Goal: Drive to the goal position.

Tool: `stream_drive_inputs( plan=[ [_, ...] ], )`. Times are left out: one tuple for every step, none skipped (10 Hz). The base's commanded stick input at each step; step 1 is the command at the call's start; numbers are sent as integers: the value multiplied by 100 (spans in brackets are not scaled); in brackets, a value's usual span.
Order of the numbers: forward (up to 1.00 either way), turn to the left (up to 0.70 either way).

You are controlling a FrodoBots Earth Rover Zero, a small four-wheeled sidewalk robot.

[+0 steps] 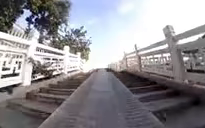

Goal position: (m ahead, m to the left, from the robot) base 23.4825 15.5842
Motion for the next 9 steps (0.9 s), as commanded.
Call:
stream_drive_inputs(
  plan=[
    [70,0],
    [70,0],
    [70,0],
    [70,0],
    [70,0],
    [70,0],
    [70,0],
    [70,0],
    [70,0]
  ],
)
